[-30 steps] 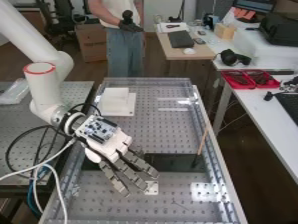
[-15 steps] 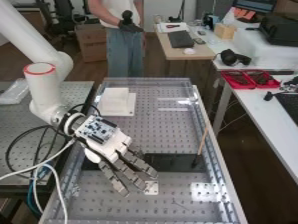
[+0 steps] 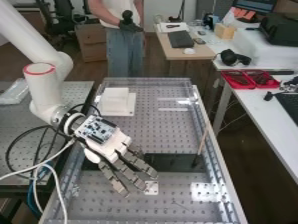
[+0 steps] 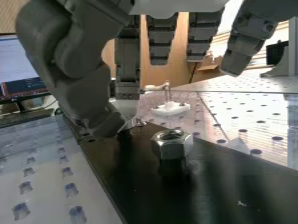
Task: Grab the bearing and place it in the white container
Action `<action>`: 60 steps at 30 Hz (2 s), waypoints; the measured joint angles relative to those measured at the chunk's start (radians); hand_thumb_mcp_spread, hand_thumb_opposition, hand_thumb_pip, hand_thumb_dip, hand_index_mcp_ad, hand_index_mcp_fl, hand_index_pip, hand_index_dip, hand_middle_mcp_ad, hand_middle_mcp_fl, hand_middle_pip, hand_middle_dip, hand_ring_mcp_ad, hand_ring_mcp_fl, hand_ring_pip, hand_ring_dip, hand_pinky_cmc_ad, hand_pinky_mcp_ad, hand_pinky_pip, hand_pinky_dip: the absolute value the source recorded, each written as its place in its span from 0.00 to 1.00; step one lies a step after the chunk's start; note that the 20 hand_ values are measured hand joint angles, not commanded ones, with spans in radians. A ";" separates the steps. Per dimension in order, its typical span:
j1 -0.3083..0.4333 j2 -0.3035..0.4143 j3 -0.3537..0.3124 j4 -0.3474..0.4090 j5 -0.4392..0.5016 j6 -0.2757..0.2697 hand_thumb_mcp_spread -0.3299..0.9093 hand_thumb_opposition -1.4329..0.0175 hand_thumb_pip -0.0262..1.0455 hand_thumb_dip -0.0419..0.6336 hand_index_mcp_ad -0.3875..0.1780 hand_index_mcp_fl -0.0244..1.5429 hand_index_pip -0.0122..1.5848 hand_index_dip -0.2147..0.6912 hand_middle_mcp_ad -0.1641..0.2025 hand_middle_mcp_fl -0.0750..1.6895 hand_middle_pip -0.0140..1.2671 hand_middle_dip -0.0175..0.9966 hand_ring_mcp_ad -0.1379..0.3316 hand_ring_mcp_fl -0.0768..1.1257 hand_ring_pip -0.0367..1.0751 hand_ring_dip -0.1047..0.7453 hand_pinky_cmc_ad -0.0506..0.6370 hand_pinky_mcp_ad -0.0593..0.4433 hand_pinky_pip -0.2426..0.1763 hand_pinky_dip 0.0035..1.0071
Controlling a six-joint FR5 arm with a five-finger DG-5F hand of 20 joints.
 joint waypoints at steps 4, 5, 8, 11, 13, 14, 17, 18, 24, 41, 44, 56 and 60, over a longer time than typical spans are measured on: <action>-0.001 0.000 0.001 -0.004 -0.001 0.000 0.57 0.37 0.75 0.57 0.59 0.02 0.94 0.42 0.57 0.05 0.11 0.17 0.64 0.06 0.09 0.21 0.64 0.70 0.29 0.29; -0.001 0.000 0.002 -0.006 -0.002 0.000 0.57 0.37 0.75 0.57 0.59 0.02 0.94 0.42 0.57 0.05 0.11 0.17 0.64 0.06 0.10 0.21 0.64 0.70 0.28 0.29; -0.001 0.000 0.004 -0.013 -0.001 0.001 0.57 0.37 0.75 0.57 0.59 0.02 0.94 0.42 0.57 0.05 0.11 0.17 0.64 0.06 0.09 0.21 0.64 0.70 0.28 0.29; -0.001 -0.001 0.005 -0.019 -0.001 0.002 0.56 0.37 0.75 0.57 0.59 0.02 0.94 0.42 0.57 0.05 0.11 0.17 0.64 0.06 0.09 0.21 0.64 0.70 0.29 0.31; -0.001 -0.001 0.005 -0.019 -0.001 0.001 0.56 0.37 0.75 0.57 0.59 0.03 0.94 0.42 0.57 0.05 0.11 0.17 0.64 0.06 0.10 0.21 0.64 0.70 0.28 0.31; -0.001 -0.002 0.006 -0.019 -0.001 0.001 0.56 0.37 0.75 0.57 0.59 0.03 0.94 0.42 0.57 0.05 0.11 0.17 0.64 0.07 0.10 0.21 0.64 0.70 0.29 0.31; 0.000 -0.003 0.006 -0.019 -0.001 0.003 0.55 0.37 0.75 0.57 0.59 0.03 0.93 0.42 0.57 0.05 0.10 0.17 0.64 0.06 0.10 0.21 0.64 0.70 0.28 0.31; 0.000 -0.004 0.007 -0.019 0.000 0.003 0.55 0.37 0.75 0.57 0.59 0.03 0.93 0.42 0.57 0.05 0.10 0.17 0.64 0.06 0.10 0.21 0.64 0.70 0.28 0.31; 0.000 -0.009 0.009 -0.021 0.000 0.005 0.55 0.37 0.75 0.57 0.59 0.03 0.93 0.42 0.57 0.05 0.10 0.17 0.64 0.06 0.10 0.21 0.64 0.70 0.29 0.31; 0.004 -0.014 0.001 0.027 0.014 -0.040 0.54 0.37 0.74 0.57 0.59 0.06 0.96 0.39 0.57 0.05 0.10 0.17 0.64 0.07 0.09 0.21 0.64 0.70 0.29 0.32; 0.003 -0.018 0.002 0.028 0.019 -0.049 0.54 0.39 0.72 0.57 0.57 0.08 0.97 0.36 0.57 0.05 0.10 0.17 0.64 0.06 0.10 0.21 0.64 0.70 0.29 0.32; 0.000 -0.023 0.007 0.026 0.020 -0.044 0.54 0.40 0.70 0.58 0.60 0.12 0.96 0.31 0.57 0.05 0.10 0.17 0.61 0.07 0.10 0.21 0.63 0.70 0.29 0.32; -0.001 -0.019 0.006 0.034 0.019 -0.049 0.54 0.38 0.67 0.57 0.60 0.15 0.96 0.30 0.56 0.05 0.10 0.17 0.61 0.07 0.09 0.21 0.63 0.68 0.29 0.32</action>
